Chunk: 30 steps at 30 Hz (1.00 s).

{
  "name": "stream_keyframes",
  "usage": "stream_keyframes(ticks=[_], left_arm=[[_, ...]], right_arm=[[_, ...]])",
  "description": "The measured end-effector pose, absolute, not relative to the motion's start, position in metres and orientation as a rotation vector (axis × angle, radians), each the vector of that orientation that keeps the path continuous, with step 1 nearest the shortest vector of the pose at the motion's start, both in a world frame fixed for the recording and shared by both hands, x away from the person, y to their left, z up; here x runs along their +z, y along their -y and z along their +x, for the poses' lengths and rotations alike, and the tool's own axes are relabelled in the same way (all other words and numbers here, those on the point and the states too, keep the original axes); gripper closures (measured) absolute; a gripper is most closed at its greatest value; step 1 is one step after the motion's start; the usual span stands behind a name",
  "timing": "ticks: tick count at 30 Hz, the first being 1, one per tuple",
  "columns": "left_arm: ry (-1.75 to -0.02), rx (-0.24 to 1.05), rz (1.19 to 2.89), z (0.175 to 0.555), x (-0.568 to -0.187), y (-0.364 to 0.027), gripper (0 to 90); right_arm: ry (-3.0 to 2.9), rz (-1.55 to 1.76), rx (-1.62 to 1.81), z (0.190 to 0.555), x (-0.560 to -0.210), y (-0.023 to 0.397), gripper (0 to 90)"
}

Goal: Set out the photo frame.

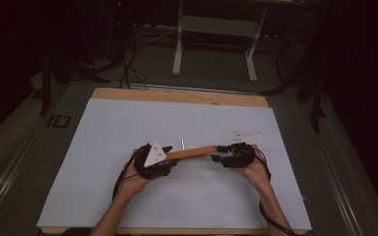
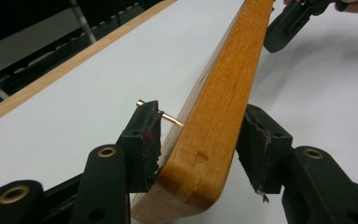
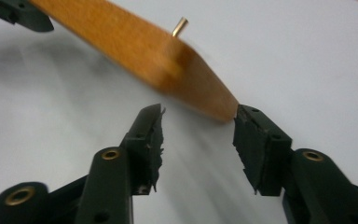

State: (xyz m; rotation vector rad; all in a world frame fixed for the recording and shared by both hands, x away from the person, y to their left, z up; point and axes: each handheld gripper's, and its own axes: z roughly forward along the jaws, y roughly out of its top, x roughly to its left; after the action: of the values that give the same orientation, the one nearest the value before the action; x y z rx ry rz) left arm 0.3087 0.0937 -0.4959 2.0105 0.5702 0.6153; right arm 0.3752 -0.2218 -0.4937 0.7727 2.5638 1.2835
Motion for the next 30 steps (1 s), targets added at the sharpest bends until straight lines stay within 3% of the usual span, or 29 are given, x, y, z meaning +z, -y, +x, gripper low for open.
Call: stream_keyframes(ticks=[6, 14, 30], left_arm=[[-0.597, 0.592, 1.999, 0.311, -0.496, -0.099, 49.4], [-0.645, 0.552, 1.986, 0.316, -0.499, -0.108, 48.5], [-0.664, 0.553, 2.006, 0.321, -0.505, -0.115, 52.7]], right_arm=[[-2.552, 0.732, 1.317, 0.380, -0.494, 0.208, 43.1], [-2.551, 0.688, 1.329, 0.387, -0.498, 0.194, 39.5], [-2.540, 0.619, 1.323, 0.384, -0.500, 0.191, 43.9]])
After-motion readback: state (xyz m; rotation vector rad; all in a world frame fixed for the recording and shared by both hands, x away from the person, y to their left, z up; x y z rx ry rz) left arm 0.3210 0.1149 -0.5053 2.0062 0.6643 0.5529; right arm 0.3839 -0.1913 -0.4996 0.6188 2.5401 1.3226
